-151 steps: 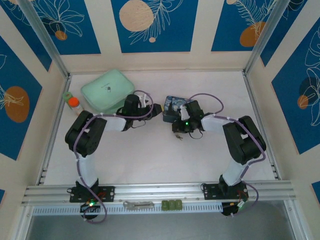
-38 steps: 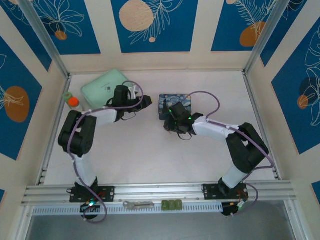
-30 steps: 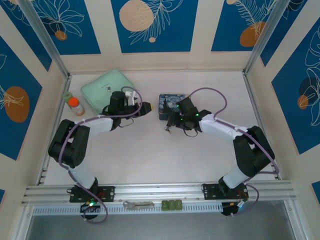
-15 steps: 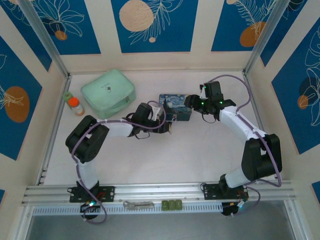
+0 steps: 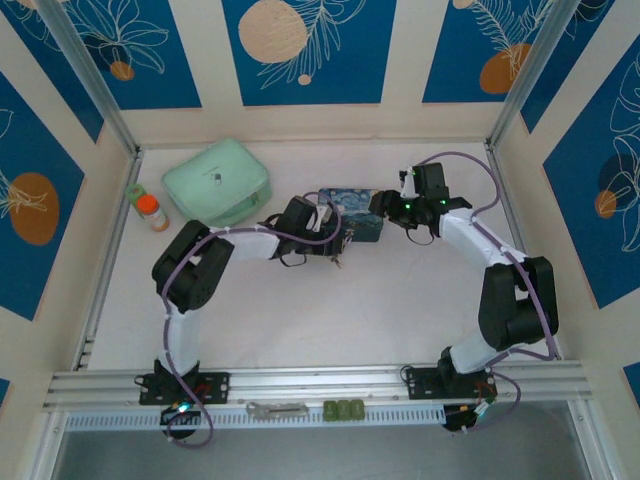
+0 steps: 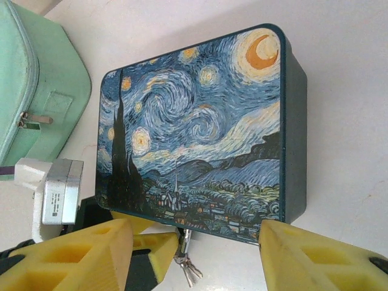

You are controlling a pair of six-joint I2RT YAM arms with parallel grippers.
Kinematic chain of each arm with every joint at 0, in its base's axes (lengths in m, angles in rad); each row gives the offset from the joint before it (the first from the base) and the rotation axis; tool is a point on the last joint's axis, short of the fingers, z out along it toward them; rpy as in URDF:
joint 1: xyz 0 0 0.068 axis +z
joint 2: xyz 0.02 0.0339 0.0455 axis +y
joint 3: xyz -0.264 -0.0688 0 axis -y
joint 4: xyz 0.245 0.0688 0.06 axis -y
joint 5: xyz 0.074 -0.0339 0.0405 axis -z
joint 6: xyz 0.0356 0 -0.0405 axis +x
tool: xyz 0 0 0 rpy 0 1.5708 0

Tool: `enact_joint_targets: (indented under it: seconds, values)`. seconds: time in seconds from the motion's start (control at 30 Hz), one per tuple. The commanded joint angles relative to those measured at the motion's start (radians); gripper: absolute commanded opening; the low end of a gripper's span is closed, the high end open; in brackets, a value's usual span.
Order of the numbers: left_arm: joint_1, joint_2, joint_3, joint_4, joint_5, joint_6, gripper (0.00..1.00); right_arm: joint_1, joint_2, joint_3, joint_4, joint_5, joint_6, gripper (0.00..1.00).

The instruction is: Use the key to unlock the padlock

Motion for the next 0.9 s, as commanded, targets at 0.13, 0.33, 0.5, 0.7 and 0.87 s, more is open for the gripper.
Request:
enact_joint_targets:
  seconds: [0.13, 0.33, 0.5, 0.7, 0.87]
  values:
    - [-0.028, 0.086, 0.044, -0.010, 0.044, -0.016, 0.56, -0.024, -0.020, -0.033, 0.031, -0.061, 0.004, 0.57]
    - [-0.031, -0.037, -0.067, 0.040, 0.062, -0.071, 0.56, -0.002, -0.037, -0.064, 0.035, -0.107, 0.027, 0.54]
    - [0.007, -0.220, -0.172, 0.070, 0.034, -0.093, 0.59, 0.119, -0.067, -0.152, 0.039, -0.044, 0.087, 0.54]
    - [0.117, -0.335, -0.231, 0.154, 0.033, -0.145, 0.62, 0.290, -0.028, -0.224, 0.127, 0.111, 0.210, 0.54]
    - [0.186, -0.225, -0.061, 0.158, 0.122, -0.131, 0.62, 0.352, 0.070, -0.220, 0.247, 0.169, 0.273, 0.51]
